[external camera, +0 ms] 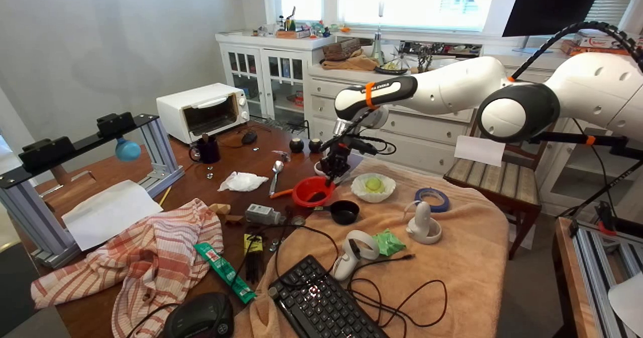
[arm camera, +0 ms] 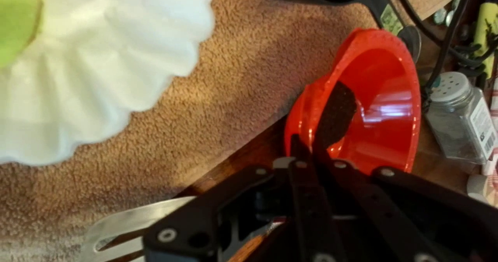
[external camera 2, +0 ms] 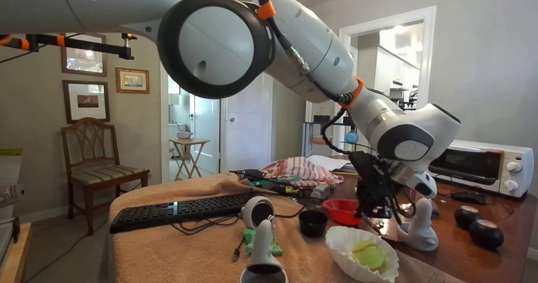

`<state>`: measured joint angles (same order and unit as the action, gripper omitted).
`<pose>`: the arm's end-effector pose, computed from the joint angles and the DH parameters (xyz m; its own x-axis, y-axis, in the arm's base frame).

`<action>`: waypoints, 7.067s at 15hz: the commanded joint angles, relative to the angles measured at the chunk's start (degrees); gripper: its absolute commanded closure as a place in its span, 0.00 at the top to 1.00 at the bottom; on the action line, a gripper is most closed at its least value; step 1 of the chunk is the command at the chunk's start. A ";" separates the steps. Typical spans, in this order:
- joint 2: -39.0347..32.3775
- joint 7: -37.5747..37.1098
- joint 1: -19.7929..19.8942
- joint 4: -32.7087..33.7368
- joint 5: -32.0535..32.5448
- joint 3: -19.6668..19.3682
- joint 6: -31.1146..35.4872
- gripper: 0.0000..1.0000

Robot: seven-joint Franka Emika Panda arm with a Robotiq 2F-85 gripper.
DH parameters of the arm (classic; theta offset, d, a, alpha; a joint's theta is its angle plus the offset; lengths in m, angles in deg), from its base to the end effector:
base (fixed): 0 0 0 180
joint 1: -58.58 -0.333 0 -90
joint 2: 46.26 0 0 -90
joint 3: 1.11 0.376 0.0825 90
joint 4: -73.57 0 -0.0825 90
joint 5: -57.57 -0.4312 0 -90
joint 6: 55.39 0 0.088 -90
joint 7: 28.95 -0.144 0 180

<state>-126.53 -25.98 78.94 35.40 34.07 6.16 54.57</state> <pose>0.8509 -0.2118 0.0434 0.9075 -0.3874 -0.1625 -0.4163 -0.7774 -0.4716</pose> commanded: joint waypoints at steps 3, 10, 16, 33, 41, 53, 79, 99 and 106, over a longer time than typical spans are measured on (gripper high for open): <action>-0.87 0.64 1.23 3.47 -0.58 0.98 -2.48 0.01; -0.33 2.08 2.10 3.87 -0.71 2.01 -2.53 0.01; 2.56 4.63 3.73 1.77 -1.07 3.17 -3.57 0.01; 5.49 4.70 5.49 1.06 -0.03 3.24 -8.72 0.01; 7.95 10.13 8.68 -1.98 0.19 3.04 -10.06 0.01; 19.89 19.95 7.21 -24.13 3.46 0.17 -1.07 0.01; 33.35 28.99 4.85 -45.93 5.97 -2.46 10.88 0.01; 42.56 37.70 1.46 -61.46 4.20 0.29 28.99 0.01; 42.93 39.49 1.07 -65.79 4.40 1.08 39.80 0.01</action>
<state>-84.84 12.28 80.08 -26.67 38.80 6.83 89.07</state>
